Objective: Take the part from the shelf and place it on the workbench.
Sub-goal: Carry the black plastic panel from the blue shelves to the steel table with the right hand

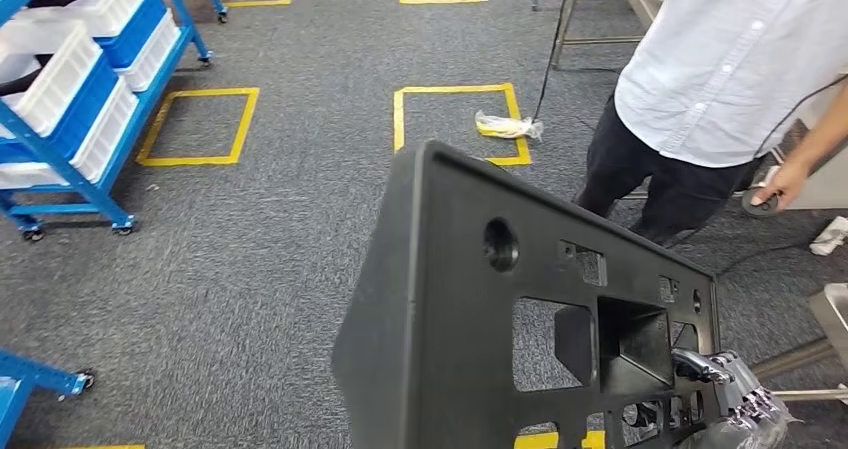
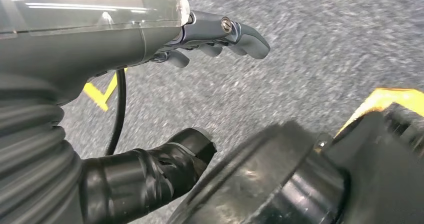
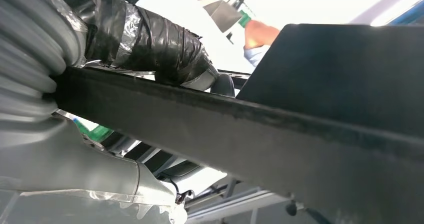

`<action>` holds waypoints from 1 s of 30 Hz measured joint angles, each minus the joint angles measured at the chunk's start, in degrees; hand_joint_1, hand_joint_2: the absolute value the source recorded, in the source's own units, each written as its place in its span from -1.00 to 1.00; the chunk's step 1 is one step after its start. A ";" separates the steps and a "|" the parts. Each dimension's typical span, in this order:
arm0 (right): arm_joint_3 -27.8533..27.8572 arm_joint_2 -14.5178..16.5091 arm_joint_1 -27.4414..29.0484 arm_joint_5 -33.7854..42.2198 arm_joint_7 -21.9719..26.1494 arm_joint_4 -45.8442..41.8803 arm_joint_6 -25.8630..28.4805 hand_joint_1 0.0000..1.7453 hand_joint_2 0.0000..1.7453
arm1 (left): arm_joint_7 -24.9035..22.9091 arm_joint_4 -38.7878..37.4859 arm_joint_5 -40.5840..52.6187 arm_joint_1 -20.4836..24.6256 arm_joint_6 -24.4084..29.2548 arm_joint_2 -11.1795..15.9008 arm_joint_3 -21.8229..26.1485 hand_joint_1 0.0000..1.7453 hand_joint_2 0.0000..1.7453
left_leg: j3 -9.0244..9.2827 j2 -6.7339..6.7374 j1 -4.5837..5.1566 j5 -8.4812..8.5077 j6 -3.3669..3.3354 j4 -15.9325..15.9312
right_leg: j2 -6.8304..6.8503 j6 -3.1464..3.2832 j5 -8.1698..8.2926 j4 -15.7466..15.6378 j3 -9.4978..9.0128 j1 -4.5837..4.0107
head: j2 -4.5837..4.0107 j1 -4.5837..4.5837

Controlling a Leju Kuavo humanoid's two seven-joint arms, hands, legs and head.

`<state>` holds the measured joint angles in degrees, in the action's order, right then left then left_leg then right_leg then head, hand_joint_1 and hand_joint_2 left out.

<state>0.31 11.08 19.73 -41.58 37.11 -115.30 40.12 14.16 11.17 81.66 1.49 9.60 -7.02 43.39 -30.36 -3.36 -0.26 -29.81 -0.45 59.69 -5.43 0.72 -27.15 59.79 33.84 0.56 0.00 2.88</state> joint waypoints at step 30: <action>2.31 -0.92 -4.03 1.01 0.00 7.79 0.01 1.00 1.00 | 0.12 0.00 0.00 0.10 -0.44 0.09 -0.09 -1.00 1.00 | -0.93 0.64 -0.11 -0.02 0.06 1.23 | 0.07 0.08 0.21 -0.87 -0.57 -0.18 | 0.00 0.14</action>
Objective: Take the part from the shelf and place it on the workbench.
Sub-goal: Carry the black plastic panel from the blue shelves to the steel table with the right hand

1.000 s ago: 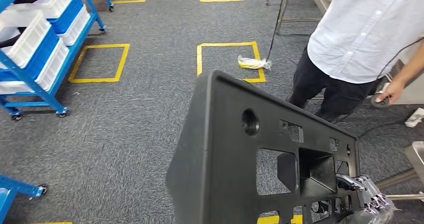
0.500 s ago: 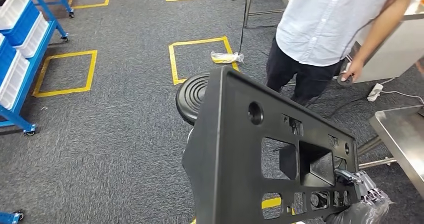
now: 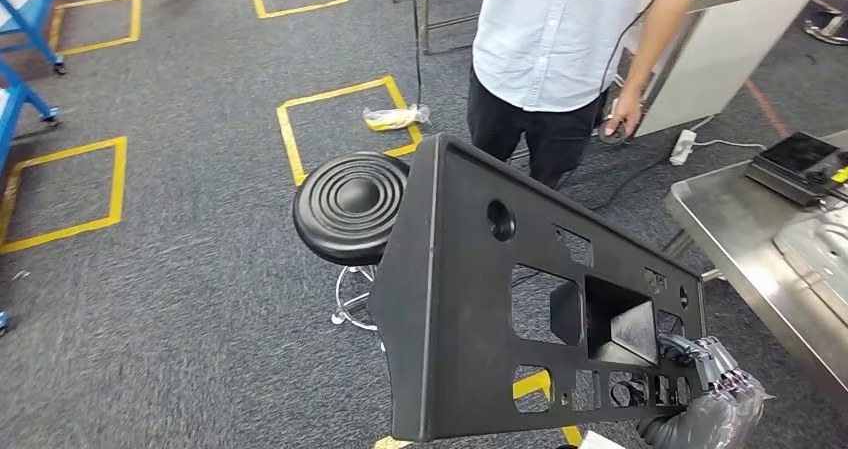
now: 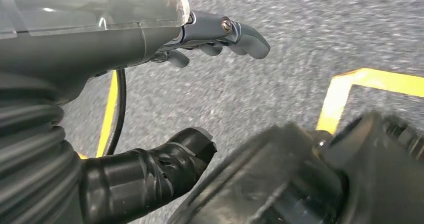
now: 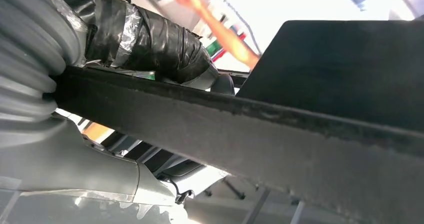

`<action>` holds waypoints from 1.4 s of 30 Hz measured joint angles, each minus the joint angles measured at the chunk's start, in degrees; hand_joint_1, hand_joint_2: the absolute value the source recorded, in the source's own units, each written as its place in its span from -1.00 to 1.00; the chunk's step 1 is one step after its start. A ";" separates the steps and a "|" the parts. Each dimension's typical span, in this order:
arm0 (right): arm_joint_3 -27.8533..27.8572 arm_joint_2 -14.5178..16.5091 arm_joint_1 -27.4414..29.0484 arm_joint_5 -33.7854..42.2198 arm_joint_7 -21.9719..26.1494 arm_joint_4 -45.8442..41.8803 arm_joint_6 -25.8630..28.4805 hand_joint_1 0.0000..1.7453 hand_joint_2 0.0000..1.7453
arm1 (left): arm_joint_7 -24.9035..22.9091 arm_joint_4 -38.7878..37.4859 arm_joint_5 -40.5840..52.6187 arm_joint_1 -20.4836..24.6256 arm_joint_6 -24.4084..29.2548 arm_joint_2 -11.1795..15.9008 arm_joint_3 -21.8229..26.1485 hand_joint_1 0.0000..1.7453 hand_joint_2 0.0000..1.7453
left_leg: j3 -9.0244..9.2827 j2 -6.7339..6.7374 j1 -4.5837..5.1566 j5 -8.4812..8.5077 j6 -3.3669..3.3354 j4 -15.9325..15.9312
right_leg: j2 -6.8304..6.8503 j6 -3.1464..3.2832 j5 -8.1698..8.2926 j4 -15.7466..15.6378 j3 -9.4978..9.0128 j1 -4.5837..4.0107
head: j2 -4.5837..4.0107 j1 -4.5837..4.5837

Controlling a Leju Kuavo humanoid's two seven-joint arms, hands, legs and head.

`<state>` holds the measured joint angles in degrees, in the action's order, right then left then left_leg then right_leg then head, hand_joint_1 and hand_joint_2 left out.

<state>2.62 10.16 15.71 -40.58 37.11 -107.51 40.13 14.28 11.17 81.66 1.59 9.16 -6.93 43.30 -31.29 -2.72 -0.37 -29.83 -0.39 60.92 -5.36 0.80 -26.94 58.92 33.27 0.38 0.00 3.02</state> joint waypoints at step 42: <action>2.31 -9.38 -2.00 -0.57 -2.08 0.25 0.04 1.00 1.00 | 0.59 -0.02 0.00 0.28 -1.02 0.04 -3.52 -1.00 1.00 | 0.27 5.01 -0.24 1.65 -2.47 -3.23 | 4.96 -3.34 -6.63 14.82 7.44 0.52 | 0.00 0.26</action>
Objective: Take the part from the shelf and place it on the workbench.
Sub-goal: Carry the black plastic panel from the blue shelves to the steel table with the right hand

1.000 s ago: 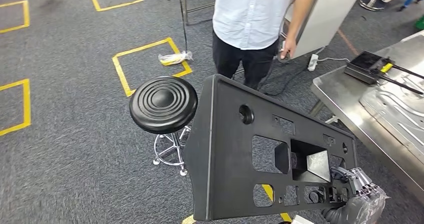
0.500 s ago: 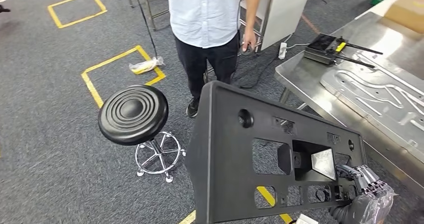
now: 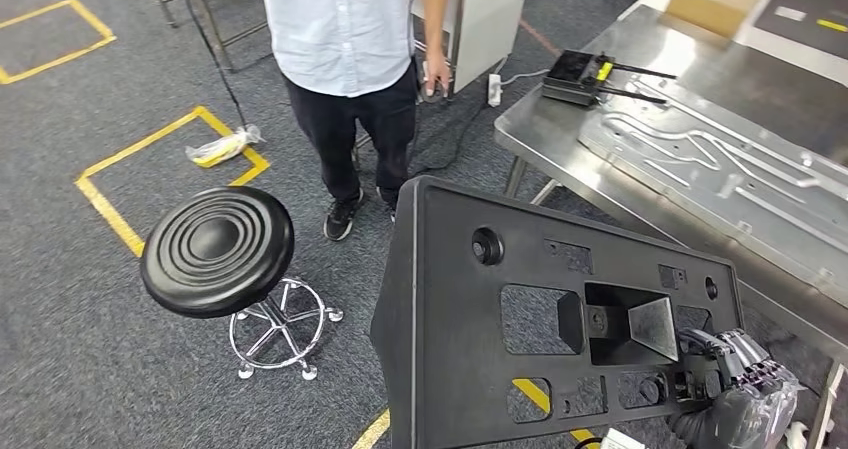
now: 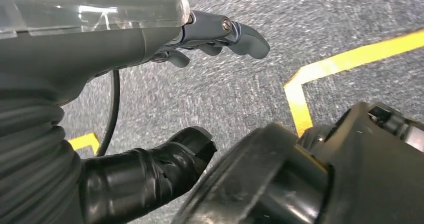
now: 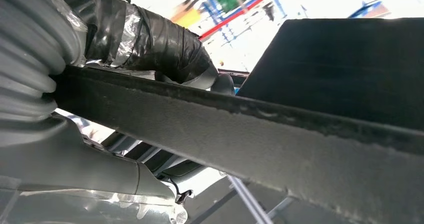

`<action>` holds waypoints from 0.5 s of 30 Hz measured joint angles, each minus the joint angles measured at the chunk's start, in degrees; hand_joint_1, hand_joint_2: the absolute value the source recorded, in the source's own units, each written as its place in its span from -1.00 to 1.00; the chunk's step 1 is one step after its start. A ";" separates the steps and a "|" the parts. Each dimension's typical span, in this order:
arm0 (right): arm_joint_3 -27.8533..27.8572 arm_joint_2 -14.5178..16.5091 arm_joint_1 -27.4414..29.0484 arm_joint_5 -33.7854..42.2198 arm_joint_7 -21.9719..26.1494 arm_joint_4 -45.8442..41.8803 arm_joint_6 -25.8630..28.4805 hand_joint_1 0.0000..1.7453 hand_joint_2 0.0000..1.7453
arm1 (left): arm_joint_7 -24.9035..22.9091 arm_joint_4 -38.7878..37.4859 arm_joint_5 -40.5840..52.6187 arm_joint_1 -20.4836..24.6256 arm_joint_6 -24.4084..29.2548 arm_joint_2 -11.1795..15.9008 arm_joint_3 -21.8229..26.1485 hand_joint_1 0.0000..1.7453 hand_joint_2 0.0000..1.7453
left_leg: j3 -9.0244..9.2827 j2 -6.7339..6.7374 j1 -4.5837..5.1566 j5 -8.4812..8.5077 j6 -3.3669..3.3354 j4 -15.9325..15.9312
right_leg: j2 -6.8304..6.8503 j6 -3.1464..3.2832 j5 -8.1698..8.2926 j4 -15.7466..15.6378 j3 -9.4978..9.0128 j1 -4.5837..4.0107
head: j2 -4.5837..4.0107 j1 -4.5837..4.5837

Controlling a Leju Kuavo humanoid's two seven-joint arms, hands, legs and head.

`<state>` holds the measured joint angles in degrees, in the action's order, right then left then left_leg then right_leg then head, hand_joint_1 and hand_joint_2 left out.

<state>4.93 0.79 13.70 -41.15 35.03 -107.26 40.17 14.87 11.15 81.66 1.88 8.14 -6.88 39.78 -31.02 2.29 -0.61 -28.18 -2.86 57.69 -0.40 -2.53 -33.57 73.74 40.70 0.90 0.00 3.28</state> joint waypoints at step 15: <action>-0.10 -0.22 -1.05 -0.59 -0.37 0.34 -0.02 1.00 1.00 | 0.05 0.02 0.00 0.15 -0.10 0.13 0.00 -1.00 1.00 | -6.15 -1.77 0.10 -8.19 3.09 16.04 | -1.23 3.24 6.55 -16.00 -8.28 -0.27 | 0.00 -0.13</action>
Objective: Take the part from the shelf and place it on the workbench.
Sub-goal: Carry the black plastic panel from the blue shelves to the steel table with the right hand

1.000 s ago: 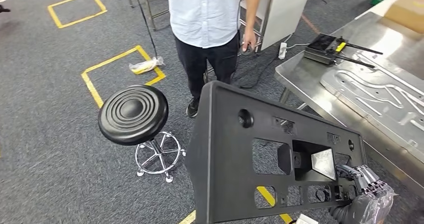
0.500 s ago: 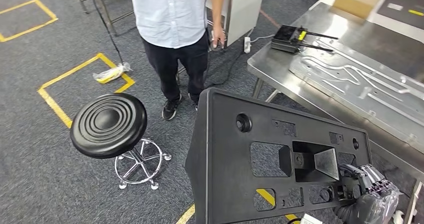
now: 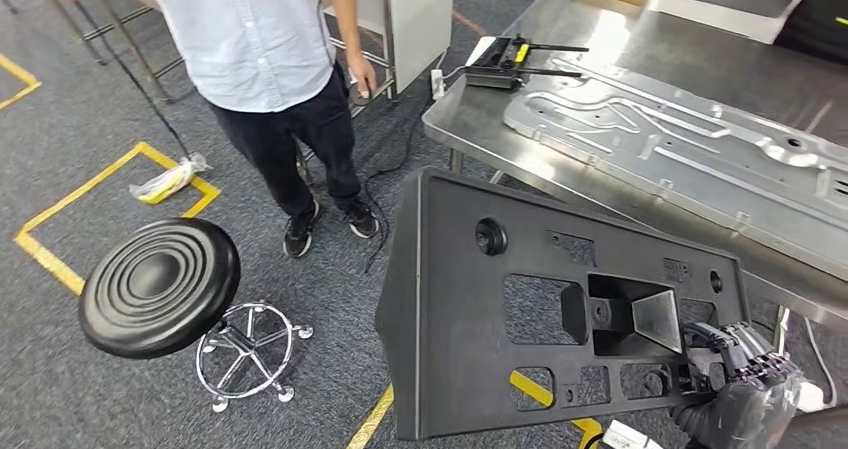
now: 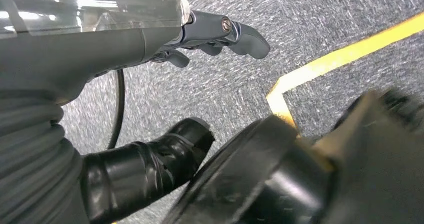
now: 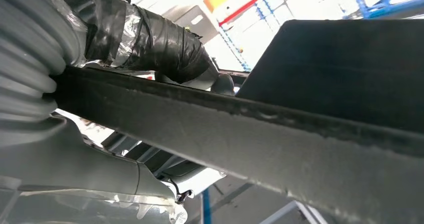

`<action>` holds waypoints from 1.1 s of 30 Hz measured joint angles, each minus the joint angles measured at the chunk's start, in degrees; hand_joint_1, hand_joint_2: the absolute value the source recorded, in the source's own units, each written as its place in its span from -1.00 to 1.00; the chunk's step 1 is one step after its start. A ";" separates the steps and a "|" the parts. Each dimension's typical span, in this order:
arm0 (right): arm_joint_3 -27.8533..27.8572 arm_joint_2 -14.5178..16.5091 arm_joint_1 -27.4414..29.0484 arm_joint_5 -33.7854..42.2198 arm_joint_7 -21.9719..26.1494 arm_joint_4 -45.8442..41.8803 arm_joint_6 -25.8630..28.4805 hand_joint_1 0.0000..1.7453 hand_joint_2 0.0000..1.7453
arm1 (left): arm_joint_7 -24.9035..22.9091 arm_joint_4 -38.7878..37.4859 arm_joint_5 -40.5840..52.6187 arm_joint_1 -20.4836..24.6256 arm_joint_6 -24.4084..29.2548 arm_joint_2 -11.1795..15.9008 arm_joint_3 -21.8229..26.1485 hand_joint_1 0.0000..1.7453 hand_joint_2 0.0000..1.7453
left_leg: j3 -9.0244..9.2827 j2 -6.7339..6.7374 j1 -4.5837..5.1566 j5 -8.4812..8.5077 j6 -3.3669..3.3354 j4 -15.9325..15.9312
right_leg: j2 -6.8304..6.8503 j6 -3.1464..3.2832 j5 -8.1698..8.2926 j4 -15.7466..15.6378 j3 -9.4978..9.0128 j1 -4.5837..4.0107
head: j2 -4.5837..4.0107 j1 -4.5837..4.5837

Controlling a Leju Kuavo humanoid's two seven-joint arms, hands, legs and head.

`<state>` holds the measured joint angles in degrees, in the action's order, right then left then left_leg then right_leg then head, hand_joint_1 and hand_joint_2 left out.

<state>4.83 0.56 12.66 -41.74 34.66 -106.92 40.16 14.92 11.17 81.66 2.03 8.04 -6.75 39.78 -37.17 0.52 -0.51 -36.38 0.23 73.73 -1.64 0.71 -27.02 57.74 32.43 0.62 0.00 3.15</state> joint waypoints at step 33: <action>-9.65 -0.28 -9.30 -3.25 -2.97 8.88 -0.05 1.00 1.00 | 5.89 -0.02 0.00 -0.18 -3.83 1.64 -32.04 -1.00 1.00 | 3.29 -1.72 0.59 4.66 -0.53 -6.27 | -1.80 -0.70 0.62 1.08 1.25 0.59 | 0.00 0.09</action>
<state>-4.82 0.28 3.36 -44.99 31.69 -98.04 40.11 20.81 11.15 81.66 1.85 4.21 -5.11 7.74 -33.88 -1.19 0.08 -31.72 -0.29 67.46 -3.44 0.01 -26.40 58.82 33.68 1.22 0.00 3.25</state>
